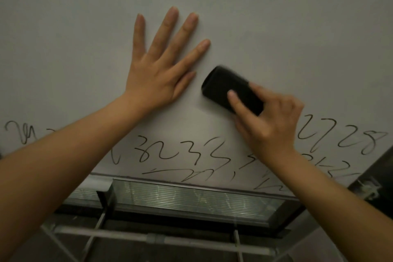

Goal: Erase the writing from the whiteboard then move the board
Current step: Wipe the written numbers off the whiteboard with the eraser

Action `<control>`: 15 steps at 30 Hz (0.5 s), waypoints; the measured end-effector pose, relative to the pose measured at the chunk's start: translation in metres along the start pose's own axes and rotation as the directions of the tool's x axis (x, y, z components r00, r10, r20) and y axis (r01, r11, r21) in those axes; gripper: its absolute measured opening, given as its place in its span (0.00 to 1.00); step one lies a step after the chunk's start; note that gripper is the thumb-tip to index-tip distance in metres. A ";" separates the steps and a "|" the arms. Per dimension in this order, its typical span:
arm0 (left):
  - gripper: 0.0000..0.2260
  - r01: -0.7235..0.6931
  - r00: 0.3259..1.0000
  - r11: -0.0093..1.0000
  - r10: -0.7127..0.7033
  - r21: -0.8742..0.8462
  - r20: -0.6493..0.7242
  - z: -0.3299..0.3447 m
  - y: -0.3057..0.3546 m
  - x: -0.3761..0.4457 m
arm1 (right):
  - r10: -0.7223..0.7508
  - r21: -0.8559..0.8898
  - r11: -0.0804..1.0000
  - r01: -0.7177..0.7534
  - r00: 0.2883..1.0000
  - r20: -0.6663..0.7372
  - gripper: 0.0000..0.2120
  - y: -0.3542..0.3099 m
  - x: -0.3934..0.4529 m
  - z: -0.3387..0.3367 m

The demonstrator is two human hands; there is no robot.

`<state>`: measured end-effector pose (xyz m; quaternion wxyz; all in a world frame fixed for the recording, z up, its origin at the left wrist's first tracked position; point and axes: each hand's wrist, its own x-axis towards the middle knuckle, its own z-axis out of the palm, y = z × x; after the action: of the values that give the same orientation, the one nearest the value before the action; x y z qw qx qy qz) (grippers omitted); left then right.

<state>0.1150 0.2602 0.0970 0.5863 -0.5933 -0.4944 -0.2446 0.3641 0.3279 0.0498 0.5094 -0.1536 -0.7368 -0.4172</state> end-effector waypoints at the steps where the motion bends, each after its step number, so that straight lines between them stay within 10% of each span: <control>1: 0.22 -0.001 1.000 1.000 0.001 0.001 0.000 0.000 0.000 0.000 | -0.053 0.020 0.998 0.052 0.998 0.037 0.24 -0.009 -0.012 0.001; 8: 0.22 -0.007 1.000 1.000 0.007 0.005 -0.002 0.002 0.001 0.003 | -0.189 0.033 0.982 0.186 0.974 0.125 0.25 -0.016 -0.046 -0.002; 15: 0.23 -0.009 1.000 1.000 0.009 0.003 0.006 0.004 0.000 0.002 | 0.038 -0.097 0.995 -0.037 0.999 0.004 0.20 0.050 -0.010 -0.012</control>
<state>0.1142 0.2646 0.0979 0.5867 -0.5954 -0.4940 -0.2395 0.4089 0.3510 0.0657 0.5068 -0.1932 -0.7142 -0.4424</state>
